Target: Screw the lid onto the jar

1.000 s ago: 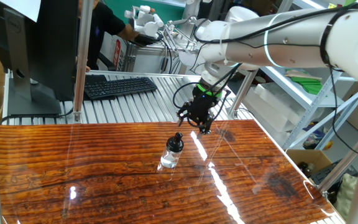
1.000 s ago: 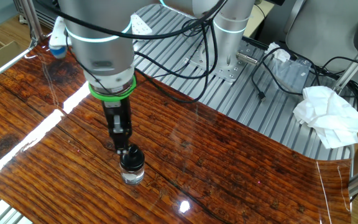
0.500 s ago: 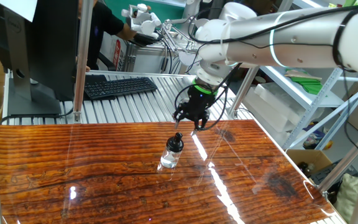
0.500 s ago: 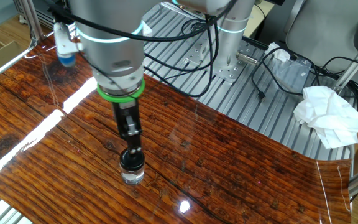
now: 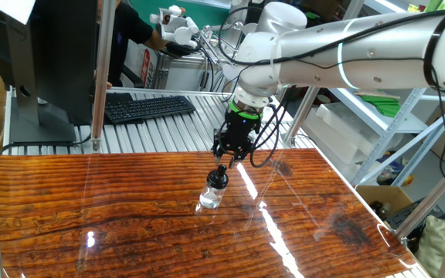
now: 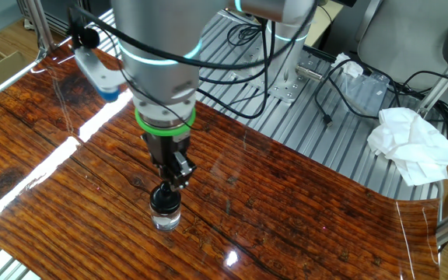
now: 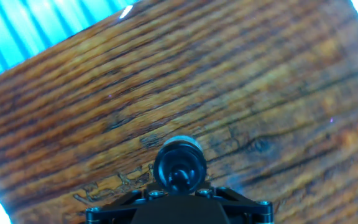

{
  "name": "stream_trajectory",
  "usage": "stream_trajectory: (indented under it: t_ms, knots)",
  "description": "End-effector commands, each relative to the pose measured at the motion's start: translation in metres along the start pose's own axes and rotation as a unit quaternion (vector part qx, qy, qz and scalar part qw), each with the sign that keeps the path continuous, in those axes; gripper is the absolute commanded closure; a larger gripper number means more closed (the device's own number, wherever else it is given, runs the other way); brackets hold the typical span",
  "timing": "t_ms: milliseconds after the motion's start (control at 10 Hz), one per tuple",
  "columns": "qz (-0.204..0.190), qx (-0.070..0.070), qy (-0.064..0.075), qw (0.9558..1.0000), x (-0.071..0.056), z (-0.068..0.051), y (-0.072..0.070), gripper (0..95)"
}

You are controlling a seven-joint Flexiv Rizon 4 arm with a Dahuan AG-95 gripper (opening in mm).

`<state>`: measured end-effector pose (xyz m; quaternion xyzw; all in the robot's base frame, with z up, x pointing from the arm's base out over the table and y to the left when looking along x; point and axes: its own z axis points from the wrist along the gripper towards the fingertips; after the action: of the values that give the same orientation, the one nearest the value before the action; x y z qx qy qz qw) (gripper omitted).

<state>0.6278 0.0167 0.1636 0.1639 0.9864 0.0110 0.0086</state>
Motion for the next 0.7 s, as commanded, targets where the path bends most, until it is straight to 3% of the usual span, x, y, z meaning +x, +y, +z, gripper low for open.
stream_trajectory:
  t_ms: [100,700]
  knots:
    - [-0.006,0.002,0.001,1.0,0.0009,0.0006,0.0005,57.0]
    - [-0.019,0.012,-0.001,0.9997,-0.0047,0.0074,0.0004,57.0]
